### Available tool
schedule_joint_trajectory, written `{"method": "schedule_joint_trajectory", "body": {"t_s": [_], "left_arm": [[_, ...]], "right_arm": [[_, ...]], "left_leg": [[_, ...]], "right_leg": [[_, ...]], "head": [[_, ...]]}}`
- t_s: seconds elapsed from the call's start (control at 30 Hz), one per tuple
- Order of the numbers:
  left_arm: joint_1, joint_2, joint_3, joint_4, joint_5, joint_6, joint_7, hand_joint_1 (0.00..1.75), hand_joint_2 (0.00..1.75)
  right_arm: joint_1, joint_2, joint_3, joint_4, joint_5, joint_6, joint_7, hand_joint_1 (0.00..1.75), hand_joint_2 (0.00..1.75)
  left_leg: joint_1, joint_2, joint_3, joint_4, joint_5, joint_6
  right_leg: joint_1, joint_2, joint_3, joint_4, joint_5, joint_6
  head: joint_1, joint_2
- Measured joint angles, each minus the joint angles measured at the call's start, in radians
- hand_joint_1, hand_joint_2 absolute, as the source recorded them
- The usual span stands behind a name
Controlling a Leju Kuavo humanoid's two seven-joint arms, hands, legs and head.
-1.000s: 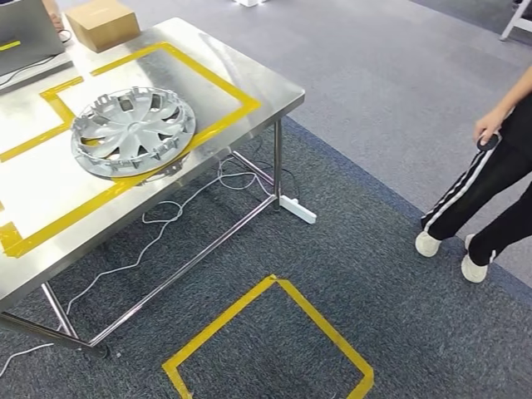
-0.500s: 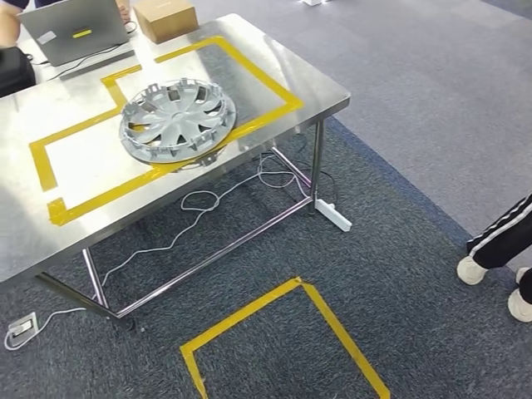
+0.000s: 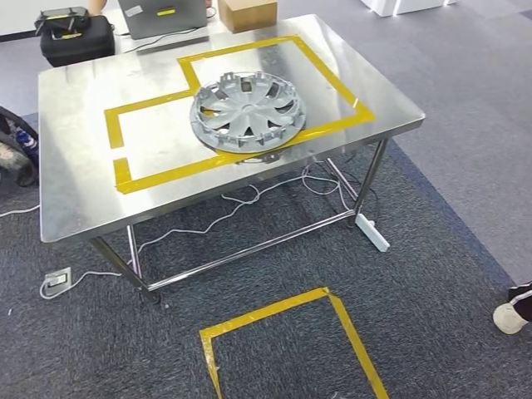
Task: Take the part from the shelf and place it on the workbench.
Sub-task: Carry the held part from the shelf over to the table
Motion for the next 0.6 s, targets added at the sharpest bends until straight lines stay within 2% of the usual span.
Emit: {"method": "schedule_joint_trajectory", "body": {"t_s": [0.03,0.07,0.1,0.13,0.17,0.2,0.23,0.27,0.33,0.37,0.4,0.47,0.5,0.53,0.57,0.6], "left_arm": [[0.0,-0.002,-0.001,0.0,-0.001,-0.001,0.0,1.75,1.75],[0.0,-0.003,-0.002,0.0,-0.002,-0.002,0.0,1.75,1.75],[0.0,-0.005,-0.002,0.0,-0.002,-0.003,0.0,1.75,1.75],[0.0,-0.006,-0.003,0.0,-0.002,-0.003,0.0,1.75,1.75],[0.0,-0.007,-0.002,0.0,-0.002,-0.004,0.0,1.75,1.75],[0.0,-0.007,-0.002,0.0,-0.002,-0.004,0.0,1.75,1.75],[-0.001,-0.006,-0.001,0.0,-0.002,-0.004,0.0,1.75,1.75],[0.0,-0.005,-0.001,0.0,-0.002,-0.004,0.0,1.75,1.75],[0.002,-0.003,0.0,0.0,-0.002,-0.005,0.0,1.75,1.75],[0.002,-0.003,0.001,0.0,-0.002,-0.005,0.0,1.75,1.75],[0.001,-0.002,0.001,0.0,-0.002,-0.005,0.0,1.75,1.75],[-0.002,0.0,0.001,0.0,-0.002,-0.005,0.0,1.75,1.75],[-0.003,0.0,0.0,0.0,-0.002,-0.005,0.0,1.75,1.75],[-0.003,-0.001,-0.001,0.0,-0.002,-0.005,0.0,1.75,1.75],[-0.002,-0.001,-0.002,0.0,-0.002,-0.005,0.0,1.75,1.75],[-0.002,-0.001,-0.002,0.0,-0.002,-0.005,0.0,1.75,1.75]], "right_arm": [[0.003,0.0,0.0,0.0,0.0,0.0,0.001,0.0,0.0],[0.005,0.0,0.0,0.0,0.0,0.001,0.001,0.0,0.0],[0.006,0.0,0.0,0.0,0.001,0.001,0.001,0.0,0.0],[0.006,0.0,0.0,0.0,0.002,0.001,0.001,0.0,0.0],[0.006,0.0,0.0,0.0,0.002,0.002,0.001,0.0,0.0],[0.006,0.0,0.0,0.0,0.003,0.002,0.001,0.0,0.0],[0.006,0.001,0.0,0.0,0.003,0.001,0.001,0.0,0.0],[0.006,0.001,0.0,0.001,0.004,0.001,0.001,0.0,0.0],[0.005,0.001,0.0,0.001,0.004,0.001,0.001,0.0,0.0],[0.004,0.001,0.0,0.001,0.004,0.001,0.001,0.0,0.0],[0.004,0.001,-0.001,0.001,0.004,0.001,0.001,0.0,0.0],[0.006,0.002,-0.001,0.001,0.005,0.001,0.001,0.0,0.0],[0.007,0.002,0.0,0.001,0.004,0.001,0.001,0.0,0.0],[0.008,0.002,0.0,0.001,0.004,0.001,0.001,0.0,0.0],[0.008,0.002,0.0,0.001,0.004,0.001,0.001,0.0,0.0],[0.007,0.002,0.0,0.001,0.005,0.001,0.001,0.0,0.0]], "left_leg": [[0.0,-0.015,0.0,0.0,0.0,0.0],[0.0,-0.03,0.001,0.001,-0.001,0.0],[0.002,-0.044,0.002,0.002,-0.001,-0.001],[0.004,-0.059,0.003,0.004,-0.003,-0.004],[0.004,-0.073,0.003,0.007,-0.005,-0.009],[0.005,-0.086,-0.001,0.012,-0.007,-0.014],[0.006,-0.098,-0.006,0.015,-0.007,-0.019],[0.007,-0.112,-0.012,0.017,-0.004,-0.025],[0.012,-0.132,-0.02,0.017,0.0,-0.035],[0.012,-0.117,-0.027,0.029,-0.007,-0.04],[0.01,-0.089,-0.041,0.058,-0.026,-0.044],[0.007,-0.019,-0.099,0.175,-0.088,-0.053],[0.009,-0.003,-0.134,0.244,-0.117,-0.056],[0.01,0.005,-0.158,0.294,-0.131,-0.058],[0.011,0.008,-0.165,0.309,-0.127,-0.058],[0.012,0.009,-0.151,0.283,-0.105,-0.057]], "right_leg": [[0.0,0.004,-0.026,0.043,-0.007,0.001],[0.0,0.006,-0.034,0.047,0.006,0.002],[-0.002,0.009,-0.022,0.01,0.038,0.002],[-0.005,0.022,0.005,-0.054,0.077,0.004],[-0.01,0.049,0.035,-0.12,0.105,0.005],[-0.015,0.075,0.061,-0.173,0.122,0.005],[-0.018,0.094,0.077,-0.202,0.126,0.002],[-0.019,0.1,0.082,-0.21,0.12,-0.004],[-0.016,0.073,0.086,-0.211,0.121,-0.019],[-0.016,0.059,0.088,-0.213,0.122,-0.027],[-0.017,0.044,0.09,-0.216,0.122,-0.034],[-0.015,0.016,0.091,-0.219,0.122,-0.042],[-0.014,0.001,0.091,-0.219,0.121,-0.044],[-0.013,-0.014,0.09,-0.219,0.12,-0.045],[-0.013,-0.026,0.091,-0.219,0.119,-0.045],[-0.012,-0.036,0.092,-0.219,0.117,-0.044]], "head": [[0.001,0.0],[0.001,0.0],[0.001,0.0],[0.001,0.0],[0.001,0.0],[0.0,0.0],[0.0,0.0],[-0.001,0.0],[-0.001,0.0],[-0.004,0.0],[-0.006,0.0],[-0.012,0.0],[-0.012,0.0],[-0.012,0.0],[-0.012,0.0],[-0.012,0.0]]}}
